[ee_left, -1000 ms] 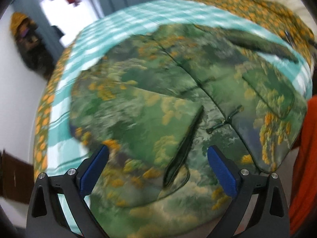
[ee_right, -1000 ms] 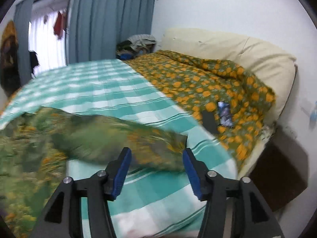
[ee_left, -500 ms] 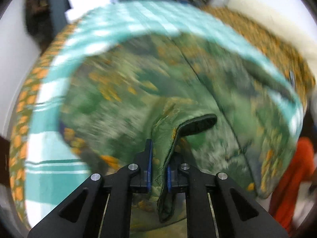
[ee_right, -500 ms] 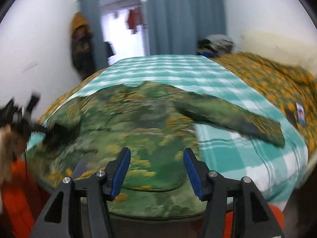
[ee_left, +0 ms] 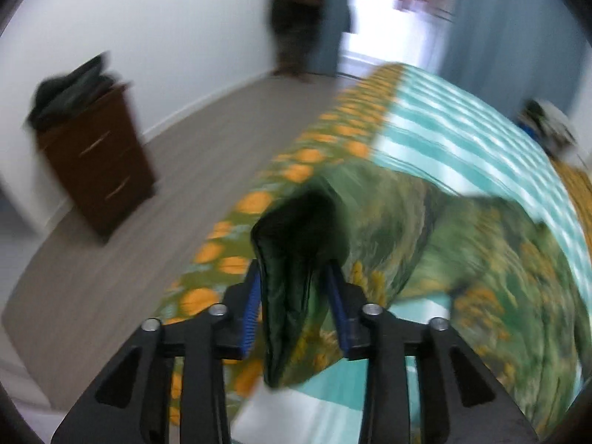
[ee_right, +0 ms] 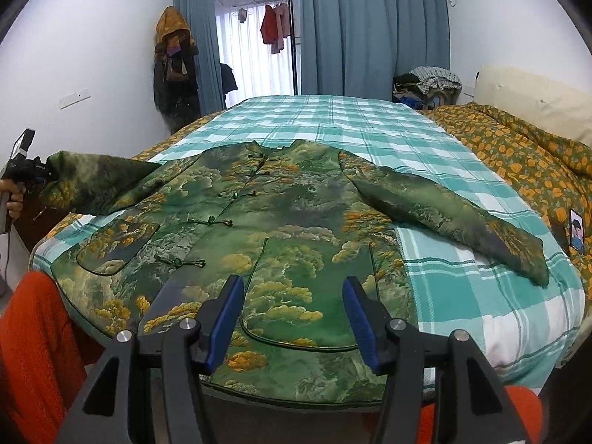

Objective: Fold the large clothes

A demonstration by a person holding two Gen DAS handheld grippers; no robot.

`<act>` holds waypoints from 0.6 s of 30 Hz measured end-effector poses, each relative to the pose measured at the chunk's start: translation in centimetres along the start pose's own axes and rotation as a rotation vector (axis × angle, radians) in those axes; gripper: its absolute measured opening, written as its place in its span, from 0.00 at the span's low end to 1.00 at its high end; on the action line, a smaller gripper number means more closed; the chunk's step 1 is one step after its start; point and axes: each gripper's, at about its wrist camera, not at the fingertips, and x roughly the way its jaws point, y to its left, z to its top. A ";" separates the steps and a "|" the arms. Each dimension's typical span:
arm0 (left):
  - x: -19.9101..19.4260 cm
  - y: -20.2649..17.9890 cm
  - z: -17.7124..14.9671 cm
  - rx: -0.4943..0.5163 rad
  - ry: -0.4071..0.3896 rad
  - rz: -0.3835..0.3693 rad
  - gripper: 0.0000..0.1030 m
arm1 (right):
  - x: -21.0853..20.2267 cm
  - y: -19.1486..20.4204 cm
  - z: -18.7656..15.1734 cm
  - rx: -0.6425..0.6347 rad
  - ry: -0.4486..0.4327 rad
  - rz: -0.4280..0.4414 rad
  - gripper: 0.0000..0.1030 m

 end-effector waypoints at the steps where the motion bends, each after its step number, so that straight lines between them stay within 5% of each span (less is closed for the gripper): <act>1: 0.2 0.9 -0.3 -0.039 -0.001 0.004 0.44 | 0.1 0.1 -0.1 -0.002 0.004 0.000 0.55; 4: 0.5 2.6 -1.6 -0.107 0.013 -0.016 0.52 | 0.3 0.3 -0.2 -0.006 0.013 0.000 0.55; 10: 0.4 0.7 -4.3 -0.085 0.070 -0.103 0.69 | 1.0 0.7 -0.3 -0.019 0.035 0.013 0.55; 18: 4.1 -10.0 -7.5 0.101 0.301 -0.379 0.70 | 1.8 0.1 -0.7 0.022 0.063 0.034 0.55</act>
